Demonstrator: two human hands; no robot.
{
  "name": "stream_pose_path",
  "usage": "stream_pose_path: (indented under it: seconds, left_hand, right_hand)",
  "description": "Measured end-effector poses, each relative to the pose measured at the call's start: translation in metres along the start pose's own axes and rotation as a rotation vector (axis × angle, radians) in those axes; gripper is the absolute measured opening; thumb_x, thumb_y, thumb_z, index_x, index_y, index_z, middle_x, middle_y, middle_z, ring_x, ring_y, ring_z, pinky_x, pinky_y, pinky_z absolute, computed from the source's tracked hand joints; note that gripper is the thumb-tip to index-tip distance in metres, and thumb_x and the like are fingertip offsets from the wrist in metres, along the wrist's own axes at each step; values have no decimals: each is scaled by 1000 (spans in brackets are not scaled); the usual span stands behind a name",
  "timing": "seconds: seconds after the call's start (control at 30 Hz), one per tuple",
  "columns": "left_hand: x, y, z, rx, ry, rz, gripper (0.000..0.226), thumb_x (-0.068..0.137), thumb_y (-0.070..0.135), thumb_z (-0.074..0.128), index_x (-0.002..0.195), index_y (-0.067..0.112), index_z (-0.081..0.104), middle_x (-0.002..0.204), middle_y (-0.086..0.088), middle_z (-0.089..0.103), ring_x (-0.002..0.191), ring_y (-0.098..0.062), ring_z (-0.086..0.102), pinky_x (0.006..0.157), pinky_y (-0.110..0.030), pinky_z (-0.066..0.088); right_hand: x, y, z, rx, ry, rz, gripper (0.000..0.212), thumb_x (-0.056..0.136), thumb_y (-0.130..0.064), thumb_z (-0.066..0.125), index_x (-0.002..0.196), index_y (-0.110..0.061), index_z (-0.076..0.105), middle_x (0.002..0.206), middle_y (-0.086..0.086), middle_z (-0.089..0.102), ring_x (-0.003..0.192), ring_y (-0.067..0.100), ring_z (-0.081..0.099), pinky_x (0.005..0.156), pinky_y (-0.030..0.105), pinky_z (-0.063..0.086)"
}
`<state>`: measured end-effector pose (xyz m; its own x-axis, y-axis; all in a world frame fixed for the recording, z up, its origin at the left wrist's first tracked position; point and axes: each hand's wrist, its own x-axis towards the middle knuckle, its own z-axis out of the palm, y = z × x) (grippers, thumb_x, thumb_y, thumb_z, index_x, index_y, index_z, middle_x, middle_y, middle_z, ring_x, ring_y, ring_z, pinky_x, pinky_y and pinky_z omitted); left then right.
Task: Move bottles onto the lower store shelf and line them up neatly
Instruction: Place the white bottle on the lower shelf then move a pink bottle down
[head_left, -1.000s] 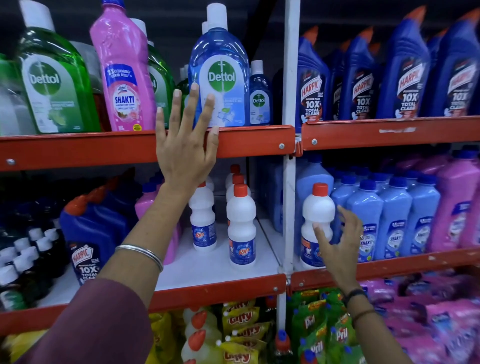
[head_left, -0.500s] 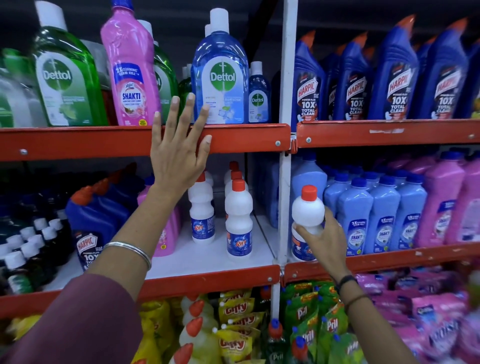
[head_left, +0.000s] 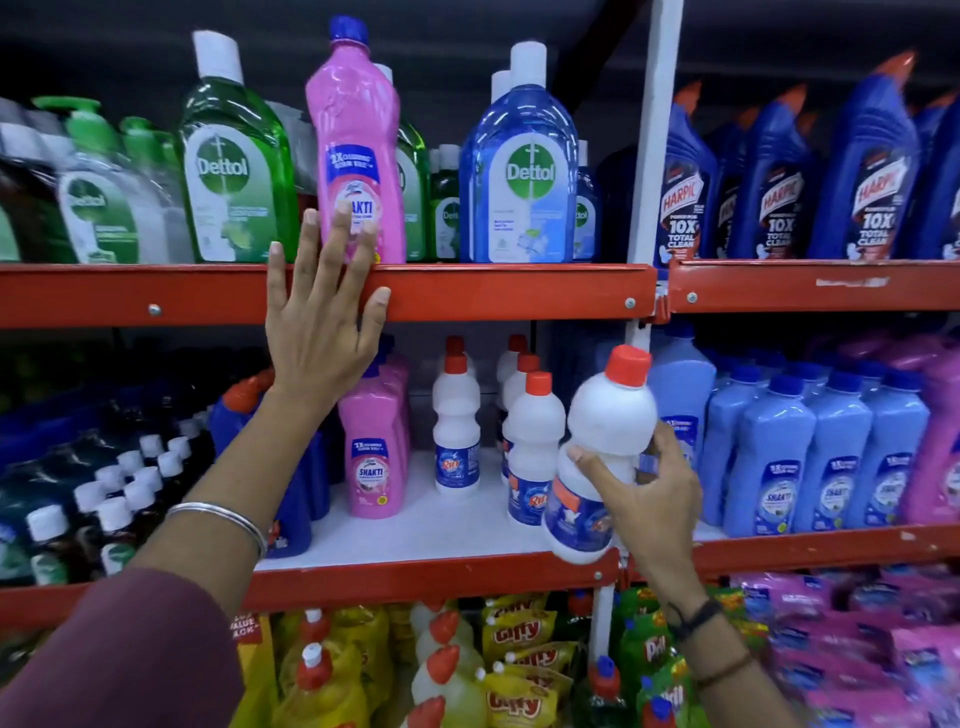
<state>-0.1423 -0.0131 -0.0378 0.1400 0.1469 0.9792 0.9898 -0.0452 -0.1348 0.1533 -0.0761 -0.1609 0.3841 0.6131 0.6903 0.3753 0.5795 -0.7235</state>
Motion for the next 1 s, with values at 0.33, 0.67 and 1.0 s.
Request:
stream_pose_path:
  seconds: [0.33,0.67,1.0]
  left_hand:
    - [-3,-26,7,72,128,84,50,103,43,26,150,27,29,156,-3,32,145,-30,25,117,-49,16]
    - [-2,-28,10,69,201,104,49,102,42,29,148,25,36,152,-5,40,141,-32,33,115,-49,20]
    - [-2,-28,14,48,240,92,49,102,42,29,148,25,32,152,-4,40,142,-31,34,116,-48,21]
  right_hand:
    - [-16,-9,106,-30,-203,8,68,61,-46,80,121,-28,54,107,-14,62,94,9,58,73,24,49]
    - [-16,14,152,-65,-226,58,63,65,-41,81,117,-15,56,112,5,69,95,19,61,75,29,49]
    - [-16,21,156,-195,-208,38,63,68,-47,77,115,-14,54,109,8,69,95,28,64,76,41,55]
